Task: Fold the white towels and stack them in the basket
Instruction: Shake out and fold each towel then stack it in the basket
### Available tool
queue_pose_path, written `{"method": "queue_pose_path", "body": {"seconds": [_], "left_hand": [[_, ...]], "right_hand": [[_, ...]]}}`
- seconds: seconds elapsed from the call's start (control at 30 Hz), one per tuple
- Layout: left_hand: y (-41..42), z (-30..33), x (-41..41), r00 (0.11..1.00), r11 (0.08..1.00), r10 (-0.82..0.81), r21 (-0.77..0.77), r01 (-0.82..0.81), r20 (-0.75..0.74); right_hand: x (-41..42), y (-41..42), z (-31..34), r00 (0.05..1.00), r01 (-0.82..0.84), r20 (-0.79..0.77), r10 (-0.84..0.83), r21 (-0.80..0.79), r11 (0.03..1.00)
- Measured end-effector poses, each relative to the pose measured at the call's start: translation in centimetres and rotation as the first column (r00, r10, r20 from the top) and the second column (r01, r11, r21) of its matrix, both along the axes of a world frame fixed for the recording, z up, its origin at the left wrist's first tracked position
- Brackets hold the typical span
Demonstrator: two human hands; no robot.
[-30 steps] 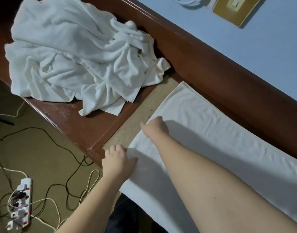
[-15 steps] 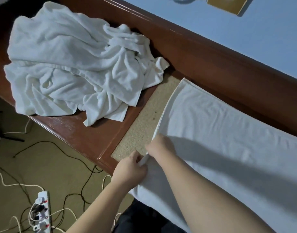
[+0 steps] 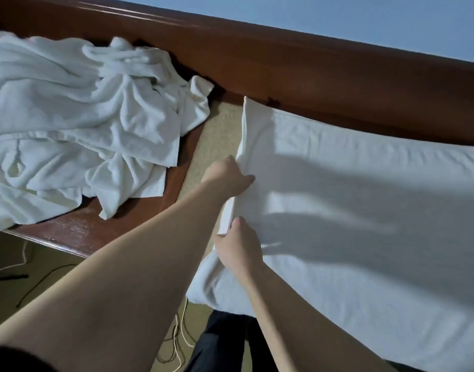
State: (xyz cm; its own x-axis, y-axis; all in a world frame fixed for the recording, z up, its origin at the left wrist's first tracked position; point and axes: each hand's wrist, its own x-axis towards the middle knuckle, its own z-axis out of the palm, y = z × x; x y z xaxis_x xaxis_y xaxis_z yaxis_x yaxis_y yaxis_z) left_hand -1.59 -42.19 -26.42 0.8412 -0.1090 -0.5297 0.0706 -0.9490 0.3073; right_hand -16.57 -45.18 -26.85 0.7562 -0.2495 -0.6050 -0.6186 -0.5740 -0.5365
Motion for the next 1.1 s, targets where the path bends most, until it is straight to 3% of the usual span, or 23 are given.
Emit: {"method": "queue_pose_path", "body": {"seconds": [0.13,0.27,0.37,0.53,0.63,0.77,0.93,1.03,1.1], "left_hand": [[-2.3,0.2,0.7,0.998,0.999,-0.042,0.030,0.041,0.043],[-2.6,0.0,1.4,0.988,0.991,0.101,-0.094,-0.090,0.114],[-2.5,0.5,2.5,0.981,0.968,0.181,-0.189,-0.164,0.074],[-3.1,1.4,3.6,0.886,0.764,0.416,-0.449,-0.463,-0.206],[-3.6,1.7,4.2,0.845,0.687,0.473,-0.497,-0.530,-0.247],[-5.0,3.0,4.9,0.919,0.804,0.393,-0.478,-0.354,-0.021],[-6.7,5.0,4.6,0.970,0.897,0.196,-0.425,-0.118,0.144],[-7.8,5.5,4.7,0.966,0.913,0.171,-0.400,-0.081,0.194],[-8.9,5.6,4.8,0.964,0.912,0.155,-0.406,-0.056,0.215]], "right_hand": [[-0.7,-0.1,0.7,0.993,0.098,-0.071,-0.097,0.019,0.995],[-2.4,-0.7,1.3,0.964,0.261,-0.073,-0.254,0.102,0.960],[-4.1,-1.2,1.3,0.939,0.342,-0.088,-0.332,0.155,0.927],[-6.4,-1.7,0.8,0.948,0.278,-0.171,-0.268,0.034,0.960],[-7.1,-2.5,1.5,0.955,0.275,-0.122,-0.271,0.022,0.961],[-8.7,-3.6,2.7,0.929,0.359,0.105,-0.354,-0.033,0.933],[-10.8,-5.4,2.5,0.943,0.328,-0.046,-0.329,-0.023,0.944],[-11.7,-6.0,3.0,0.897,0.434,0.103,-0.430,-0.022,0.901],[-12.3,-6.6,3.0,0.868,0.488,0.100,-0.486,0.010,0.873]]}}
